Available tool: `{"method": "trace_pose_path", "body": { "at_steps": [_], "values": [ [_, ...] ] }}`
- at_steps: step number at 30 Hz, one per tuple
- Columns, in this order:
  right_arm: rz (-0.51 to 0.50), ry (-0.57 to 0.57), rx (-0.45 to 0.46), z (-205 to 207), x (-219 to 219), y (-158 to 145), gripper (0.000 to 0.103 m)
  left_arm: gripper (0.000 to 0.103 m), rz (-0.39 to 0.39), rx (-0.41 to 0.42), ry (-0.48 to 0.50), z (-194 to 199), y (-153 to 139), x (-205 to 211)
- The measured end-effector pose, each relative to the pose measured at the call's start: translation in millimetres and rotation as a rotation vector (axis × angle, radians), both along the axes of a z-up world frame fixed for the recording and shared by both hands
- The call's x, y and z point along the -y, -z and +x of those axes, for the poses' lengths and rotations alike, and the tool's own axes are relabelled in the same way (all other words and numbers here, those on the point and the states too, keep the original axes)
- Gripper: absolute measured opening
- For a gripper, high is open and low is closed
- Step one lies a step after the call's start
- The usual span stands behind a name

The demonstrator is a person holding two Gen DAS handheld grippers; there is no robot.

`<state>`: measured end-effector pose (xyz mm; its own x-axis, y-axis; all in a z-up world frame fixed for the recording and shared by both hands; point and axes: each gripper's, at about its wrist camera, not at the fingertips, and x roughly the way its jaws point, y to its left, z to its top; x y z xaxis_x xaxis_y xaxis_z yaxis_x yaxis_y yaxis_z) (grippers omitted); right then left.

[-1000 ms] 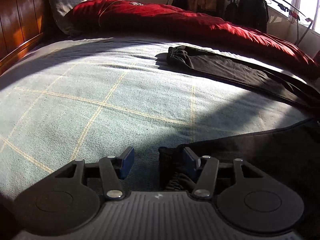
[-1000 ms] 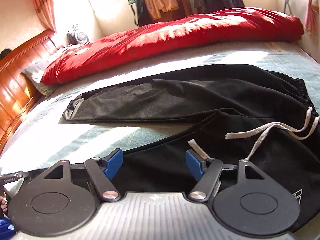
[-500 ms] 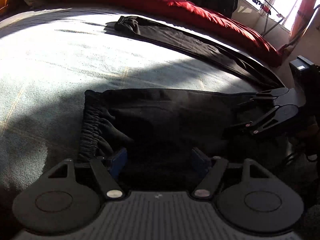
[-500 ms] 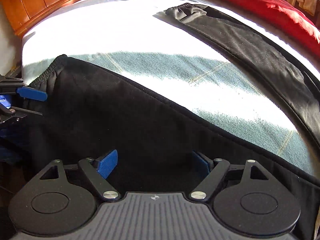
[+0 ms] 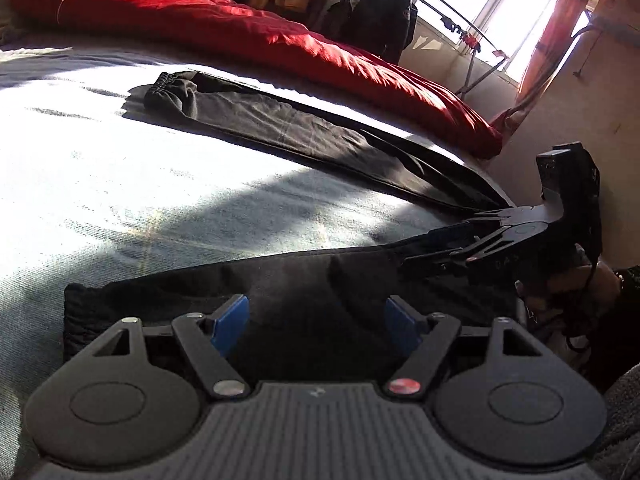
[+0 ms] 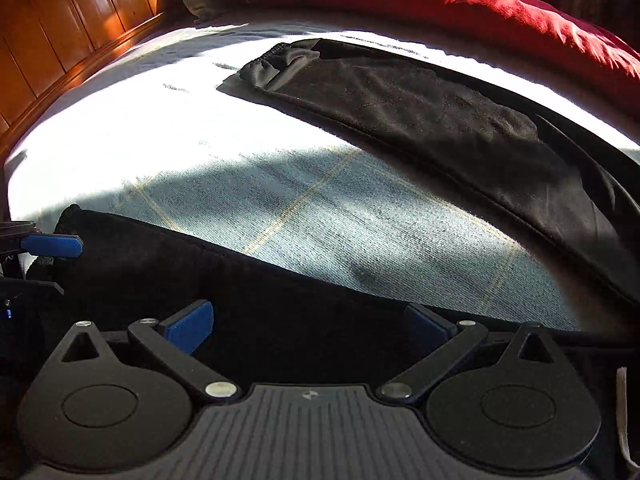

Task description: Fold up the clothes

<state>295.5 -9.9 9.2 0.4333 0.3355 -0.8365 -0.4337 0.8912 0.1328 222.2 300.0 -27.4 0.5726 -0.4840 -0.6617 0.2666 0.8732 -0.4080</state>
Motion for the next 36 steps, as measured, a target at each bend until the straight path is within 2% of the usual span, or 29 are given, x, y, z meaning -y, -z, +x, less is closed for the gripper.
{"method": "trace_pose_path", "body": {
  "at_steps": [3, 4, 9, 14, 18, 21, 23, 27, 29, 33, 36],
  "values": [
    [-0.005, 0.083, 0.018, -18, 33, -9, 0.103, 0.074, 0.081, -0.044, -0.017, 21, 23, 10],
    [-0.011, 0.112, 0.028, -26, 44, -12, 0.103, 0.074, 0.097, -0.035, -0.031, 25, 23, 11],
    [-0.037, 0.223, 0.070, -61, 100, -18, 0.103, 0.074, 0.173, 0.005, -0.116, 36, 1, 17],
    [-0.015, 0.291, 0.064, -77, 141, 1, 0.103, 0.076, 0.174, 0.023, -0.067, 21, -20, 38],
    [0.038, 0.273, 0.076, -58, 156, 19, 0.103, 0.076, 0.192, -0.014, -0.068, 6, -11, 67],
    [0.089, 0.233, 0.080, -40, 164, 25, 0.103, 0.076, 0.190, -0.080, -0.137, -5, 7, 78],
    [0.129, 0.201, 0.077, -30, 168, 24, 0.103, 0.076, 0.215, -0.121, -0.206, -10, 19, 81],
    [0.211, 0.138, 0.071, -10, 178, 22, 0.103, 0.076, 0.259, -0.111, -0.326, -25, 10, 96],
    [0.211, 0.095, 0.111, -17, 189, 11, 0.103, 0.076, 0.259, -0.089, -0.368, -32, 0, 108],
    [0.197, 0.125, 0.140, -16, 236, 2, 0.103, 0.077, 0.236, -0.072, -0.419, -39, -6, 132],
    [0.221, 0.179, 0.109, 4, 261, 16, 0.103, 0.077, 0.216, -0.108, -0.451, -40, 0, 148]
  ]
}}
